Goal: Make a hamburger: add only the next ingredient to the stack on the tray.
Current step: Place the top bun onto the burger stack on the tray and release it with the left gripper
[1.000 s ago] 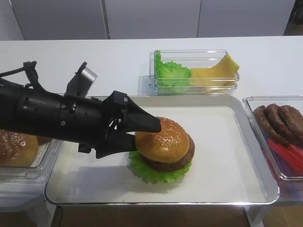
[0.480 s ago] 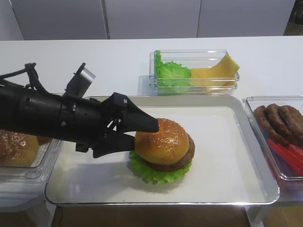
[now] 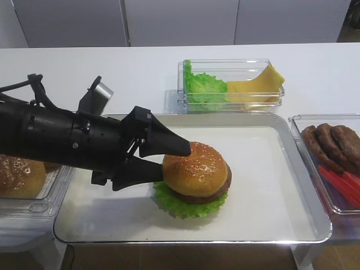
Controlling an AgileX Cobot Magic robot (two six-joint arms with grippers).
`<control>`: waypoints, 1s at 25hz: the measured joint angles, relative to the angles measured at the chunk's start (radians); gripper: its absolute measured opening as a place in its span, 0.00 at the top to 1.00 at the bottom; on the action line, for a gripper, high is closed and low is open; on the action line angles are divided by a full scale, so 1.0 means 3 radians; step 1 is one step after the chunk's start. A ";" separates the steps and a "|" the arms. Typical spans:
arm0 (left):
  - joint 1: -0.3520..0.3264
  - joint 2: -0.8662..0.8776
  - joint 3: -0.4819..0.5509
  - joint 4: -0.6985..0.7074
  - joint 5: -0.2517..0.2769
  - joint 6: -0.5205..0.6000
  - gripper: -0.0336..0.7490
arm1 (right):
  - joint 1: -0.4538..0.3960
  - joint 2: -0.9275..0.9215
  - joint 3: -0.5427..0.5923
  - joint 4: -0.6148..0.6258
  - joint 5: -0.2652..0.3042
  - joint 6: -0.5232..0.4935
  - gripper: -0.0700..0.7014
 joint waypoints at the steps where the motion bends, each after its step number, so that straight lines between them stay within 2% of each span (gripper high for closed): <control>1: 0.0000 0.0000 0.0000 0.0000 0.0005 -0.0031 0.24 | 0.0000 0.0000 0.0000 0.0000 0.0000 0.0000 0.37; 4: 0.0000 0.0000 0.0000 0.0000 0.0001 -0.0053 0.24 | 0.0000 0.0000 0.0000 0.0000 0.0000 0.0000 0.37; 12: 0.0000 0.0000 0.0000 -0.0018 -0.0259 0.0089 0.24 | 0.0000 0.0000 0.0000 0.0000 0.0000 0.0000 0.37; 18: 0.0000 0.0000 0.0000 -0.0261 -0.0160 0.0102 0.24 | 0.0000 0.0000 0.0000 0.0000 0.0000 0.0000 0.37; 25: 0.0000 0.0000 0.0000 -0.0317 -0.0046 0.0104 0.24 | 0.0000 0.0000 0.0000 0.0000 0.0000 0.0000 0.37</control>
